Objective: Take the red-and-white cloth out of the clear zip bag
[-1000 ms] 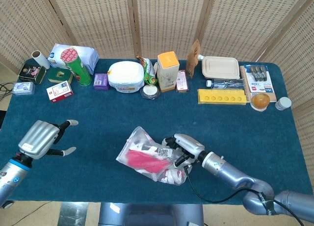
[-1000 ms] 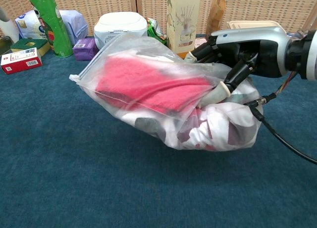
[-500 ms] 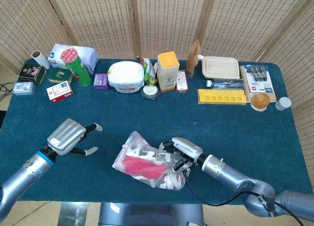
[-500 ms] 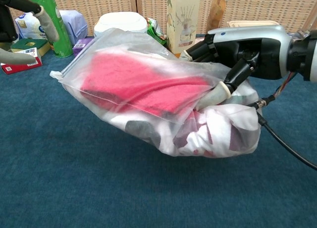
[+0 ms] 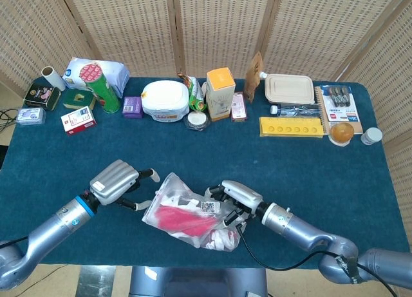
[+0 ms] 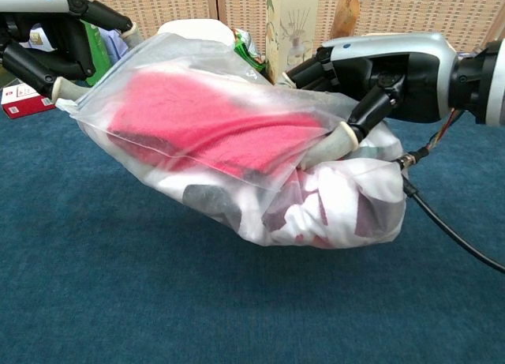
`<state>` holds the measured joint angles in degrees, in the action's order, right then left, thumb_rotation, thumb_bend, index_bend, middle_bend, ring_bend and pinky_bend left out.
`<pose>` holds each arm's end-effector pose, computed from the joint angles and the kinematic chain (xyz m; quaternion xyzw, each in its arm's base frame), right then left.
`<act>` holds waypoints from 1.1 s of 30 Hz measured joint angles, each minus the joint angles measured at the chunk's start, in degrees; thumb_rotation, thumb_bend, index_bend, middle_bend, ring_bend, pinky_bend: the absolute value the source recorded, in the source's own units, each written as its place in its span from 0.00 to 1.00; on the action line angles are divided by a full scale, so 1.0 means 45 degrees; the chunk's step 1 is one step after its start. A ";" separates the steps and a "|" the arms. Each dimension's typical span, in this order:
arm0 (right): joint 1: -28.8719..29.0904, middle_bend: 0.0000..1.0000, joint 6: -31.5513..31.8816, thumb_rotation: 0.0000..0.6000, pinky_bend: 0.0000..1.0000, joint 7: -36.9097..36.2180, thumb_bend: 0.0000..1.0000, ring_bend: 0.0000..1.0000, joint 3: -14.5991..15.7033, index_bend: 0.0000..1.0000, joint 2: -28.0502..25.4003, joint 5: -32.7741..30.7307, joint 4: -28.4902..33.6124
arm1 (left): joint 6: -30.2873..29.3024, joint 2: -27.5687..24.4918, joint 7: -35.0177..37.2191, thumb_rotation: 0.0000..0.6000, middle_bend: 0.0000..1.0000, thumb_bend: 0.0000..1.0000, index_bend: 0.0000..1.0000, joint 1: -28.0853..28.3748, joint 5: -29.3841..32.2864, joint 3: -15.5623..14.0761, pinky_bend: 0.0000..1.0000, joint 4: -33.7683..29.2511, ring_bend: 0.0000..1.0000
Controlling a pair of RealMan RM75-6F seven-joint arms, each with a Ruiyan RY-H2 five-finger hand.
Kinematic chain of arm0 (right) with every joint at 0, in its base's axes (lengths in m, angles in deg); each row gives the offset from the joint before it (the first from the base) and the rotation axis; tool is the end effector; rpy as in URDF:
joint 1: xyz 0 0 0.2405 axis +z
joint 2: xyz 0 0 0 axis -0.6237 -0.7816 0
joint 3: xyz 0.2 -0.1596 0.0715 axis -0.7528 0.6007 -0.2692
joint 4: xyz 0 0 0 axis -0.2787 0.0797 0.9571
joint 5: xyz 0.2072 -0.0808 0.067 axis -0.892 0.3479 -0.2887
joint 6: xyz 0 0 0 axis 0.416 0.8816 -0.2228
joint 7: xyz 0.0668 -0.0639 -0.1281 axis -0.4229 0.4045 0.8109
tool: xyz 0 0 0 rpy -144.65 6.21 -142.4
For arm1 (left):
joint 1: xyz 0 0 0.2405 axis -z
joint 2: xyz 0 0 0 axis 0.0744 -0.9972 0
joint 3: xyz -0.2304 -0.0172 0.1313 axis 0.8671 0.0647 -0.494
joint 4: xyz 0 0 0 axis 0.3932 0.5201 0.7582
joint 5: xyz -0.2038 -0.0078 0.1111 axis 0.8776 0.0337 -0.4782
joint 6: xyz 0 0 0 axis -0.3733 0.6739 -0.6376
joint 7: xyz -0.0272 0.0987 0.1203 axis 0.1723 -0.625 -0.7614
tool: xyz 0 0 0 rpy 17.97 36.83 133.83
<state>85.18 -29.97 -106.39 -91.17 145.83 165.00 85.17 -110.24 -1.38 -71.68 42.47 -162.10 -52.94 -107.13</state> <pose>-0.0865 -0.3134 -0.0029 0.6489 -0.6268 0.4306 0.0255 -0.1270 0.3066 0.0674 -0.7908 -0.3758 -0.4052 0.2629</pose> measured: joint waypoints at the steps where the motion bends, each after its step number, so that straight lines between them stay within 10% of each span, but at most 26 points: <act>1: 0.0022 0.84 0.0007 1.00 0.97 -0.0024 0.36 1.00 0.0012 0.79 -0.0001 -0.0016 0.0002 | 0.0064 0.0058 0.0127 0.66 1.00 0.26 0.36 0.0094 0.0025 0.0000 0.92 -0.0024 0.95; 12: 0.0229 0.84 0.0280 1.00 0.97 -0.0526 0.36 1.00 0.0290 0.79 -0.0061 0.0170 0.0089 | -0.0018 0.0819 -0.0117 0.66 1.00 0.27 0.37 0.0446 0.0295 -0.0059 0.92 0.0344 0.95; 19: 0.0344 0.84 0.0424 1.00 0.98 -0.0979 0.36 1.00 0.0450 0.79 -0.0029 0.0284 0.0017 | -0.0081 0.1428 0.0761 0.98 1.00 0.47 0.66 0.0602 0.0472 -0.0036 0.94 0.0628 0.98; 25: 0.0428 0.84 0.0447 1.00 0.98 -0.1236 0.36 1.00 0.0628 0.79 0.0004 0.0322 -0.0171 | -0.0093 0.2045 0.1420 1.00 1.00 0.56 0.85 0.0829 0.0747 0.0094 0.96 0.1103 1.00; 33: 0.0606 0.83 0.0360 1.00 0.98 -0.1408 0.37 1.00 0.0763 0.79 0.0079 0.0331 -0.0387 | 0.0199 0.2202 0.1676 1.00 1.00 0.55 0.86 0.0980 0.1241 -0.0014 0.96 0.1452 1.00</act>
<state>87.91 -28.35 -112.73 -87.73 146.19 166.49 83.42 -109.34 8.53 -64.14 46.88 -156.51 -53.00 -100.60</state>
